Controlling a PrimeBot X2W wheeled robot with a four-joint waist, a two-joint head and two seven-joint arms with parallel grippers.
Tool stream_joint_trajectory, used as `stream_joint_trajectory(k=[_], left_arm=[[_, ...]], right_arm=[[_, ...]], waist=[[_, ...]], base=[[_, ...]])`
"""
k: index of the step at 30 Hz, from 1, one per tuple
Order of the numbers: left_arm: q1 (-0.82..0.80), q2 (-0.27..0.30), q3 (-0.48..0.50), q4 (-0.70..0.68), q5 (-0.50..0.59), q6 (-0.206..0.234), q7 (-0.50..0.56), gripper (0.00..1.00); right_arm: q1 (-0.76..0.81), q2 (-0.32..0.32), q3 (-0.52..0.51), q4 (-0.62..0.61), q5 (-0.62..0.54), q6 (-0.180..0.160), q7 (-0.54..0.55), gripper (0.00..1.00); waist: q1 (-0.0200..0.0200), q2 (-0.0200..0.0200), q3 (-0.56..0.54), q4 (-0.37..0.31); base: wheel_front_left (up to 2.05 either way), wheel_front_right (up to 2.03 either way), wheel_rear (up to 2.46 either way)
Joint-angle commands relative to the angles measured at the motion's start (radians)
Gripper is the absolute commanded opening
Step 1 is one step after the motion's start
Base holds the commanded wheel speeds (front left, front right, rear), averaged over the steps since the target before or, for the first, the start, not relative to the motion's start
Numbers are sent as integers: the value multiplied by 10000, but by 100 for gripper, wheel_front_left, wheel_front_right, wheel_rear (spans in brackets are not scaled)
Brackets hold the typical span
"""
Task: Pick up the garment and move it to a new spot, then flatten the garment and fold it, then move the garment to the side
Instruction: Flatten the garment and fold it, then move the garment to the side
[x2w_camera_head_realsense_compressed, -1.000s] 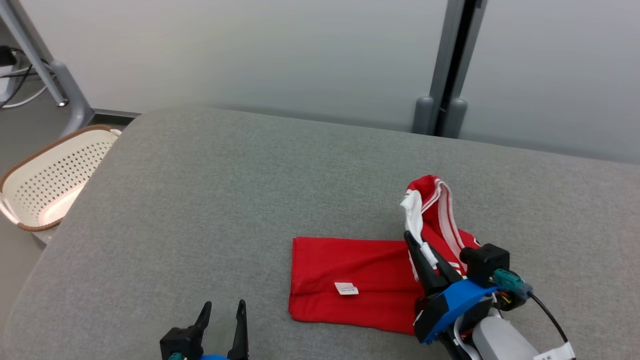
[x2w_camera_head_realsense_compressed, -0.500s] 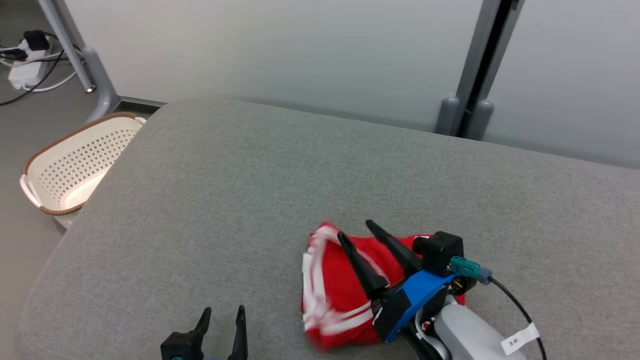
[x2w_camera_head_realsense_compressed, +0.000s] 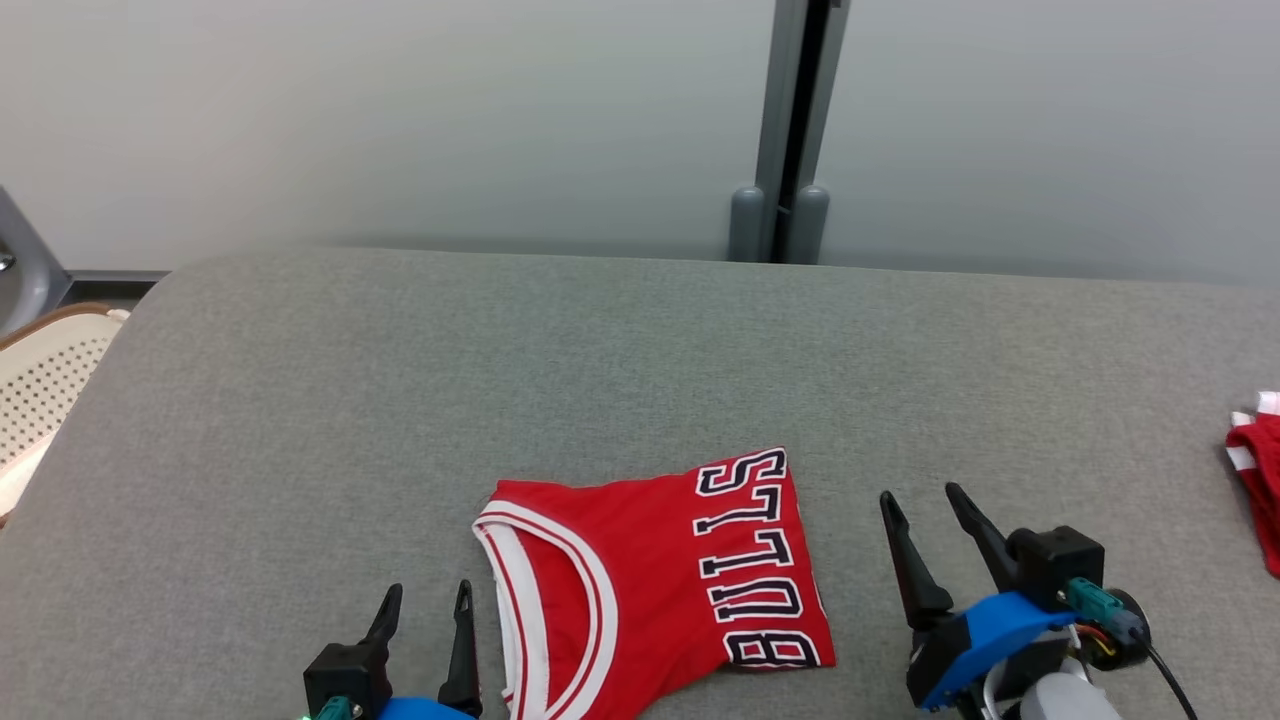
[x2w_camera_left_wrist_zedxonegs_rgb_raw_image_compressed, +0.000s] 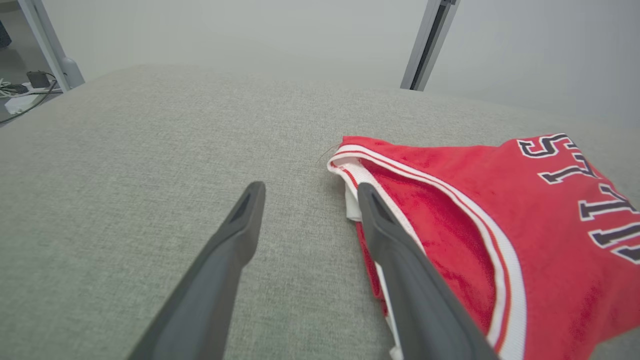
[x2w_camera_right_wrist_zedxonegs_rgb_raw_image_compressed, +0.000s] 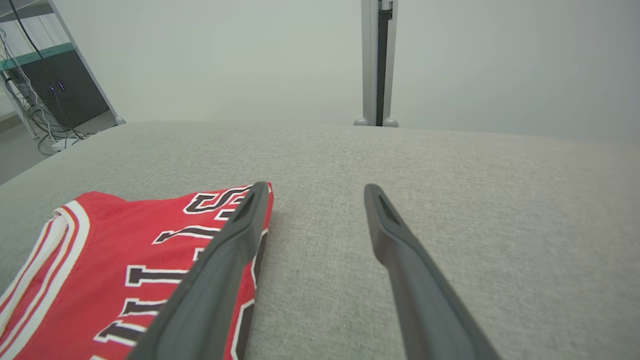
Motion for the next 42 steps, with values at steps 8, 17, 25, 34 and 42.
stream_joint_trajectory(k=[8,17,25,34,42], left_arm=[[450,4,269,-598,443,29,-44,100],[874,5,261,-1039,447,44,-44,100],[462,5,58,-870,481,-119,-44,100],[226,2,-55,-697,562,-281,-44,100],[515,2,286,-675,682,-350,-44,100]], right_arm=[[1232,-12,-790,-168,-350,0,-29,100],[1549,-14,-705,-242,-172,0,-30,100],[453,-13,419,334,377,0,-30,100],[-1407,-31,1383,2922,631,0,287,100],[-1644,-9,1195,5283,287,-6,722,0]], waist=[[0,-1,-170,-764],[0,-1,-191,-911],[0,-1,41,-183],[0,-1,592,1362],[0,-1,508,1788]], base=[[0,0,0],[0,0,0],[0,0,0],[0,0,0],[0,0,0]])
